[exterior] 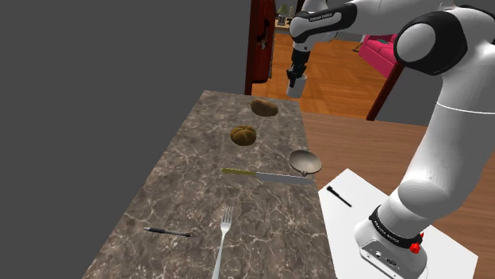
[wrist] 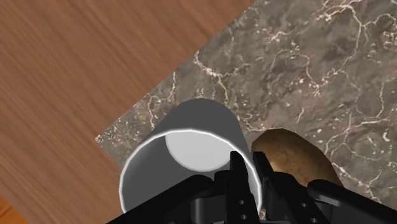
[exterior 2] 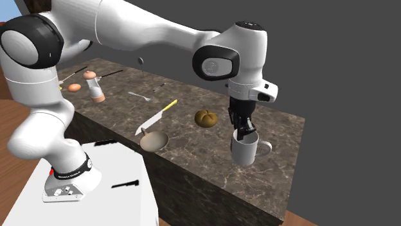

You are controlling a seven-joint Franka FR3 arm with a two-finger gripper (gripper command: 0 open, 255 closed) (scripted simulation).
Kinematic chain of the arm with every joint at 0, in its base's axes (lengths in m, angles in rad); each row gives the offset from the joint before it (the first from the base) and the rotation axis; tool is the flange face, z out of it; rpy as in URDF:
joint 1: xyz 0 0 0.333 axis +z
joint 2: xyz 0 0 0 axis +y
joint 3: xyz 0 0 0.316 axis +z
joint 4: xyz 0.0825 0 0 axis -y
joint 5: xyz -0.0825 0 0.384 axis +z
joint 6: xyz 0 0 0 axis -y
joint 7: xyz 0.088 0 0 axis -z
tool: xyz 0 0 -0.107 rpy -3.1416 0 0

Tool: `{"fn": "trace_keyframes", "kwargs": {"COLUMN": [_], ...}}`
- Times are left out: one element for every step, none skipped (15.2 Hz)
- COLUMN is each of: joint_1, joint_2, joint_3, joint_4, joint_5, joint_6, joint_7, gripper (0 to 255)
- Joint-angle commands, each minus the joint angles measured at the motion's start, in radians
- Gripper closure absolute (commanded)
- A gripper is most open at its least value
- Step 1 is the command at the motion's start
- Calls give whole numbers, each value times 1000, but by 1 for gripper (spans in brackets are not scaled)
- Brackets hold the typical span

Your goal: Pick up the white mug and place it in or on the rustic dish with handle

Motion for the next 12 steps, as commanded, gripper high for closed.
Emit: {"fn": "trace_keyframes", "kwargs": {"joint_1": [18,28,38,47,55,63,71,77,84,90,96,101], "joint_2": [-62,-101,-139,-176,-213,-249,-285,-321,-356,-390,-425,-459], "joint_3": [3,6,10,14,19,25,32,39,47,55,64,73], "joint_4": [-75,-125,-172,-218,-262,-304,-345,-384,-422,-459,-494,-528], "joint_5": [-15,-24,-33,-42,-51,-60,-67,-75,-81,-87,-92,-97], "joint_6": [14,26,36,45,53,59,65,69,72,74,75,75], "joint_7": [22,37,52,68,84,101,117,134,152,169,186,203], "gripper": [255,255,255,255,255,255,255,255,255,255,255,255]}}
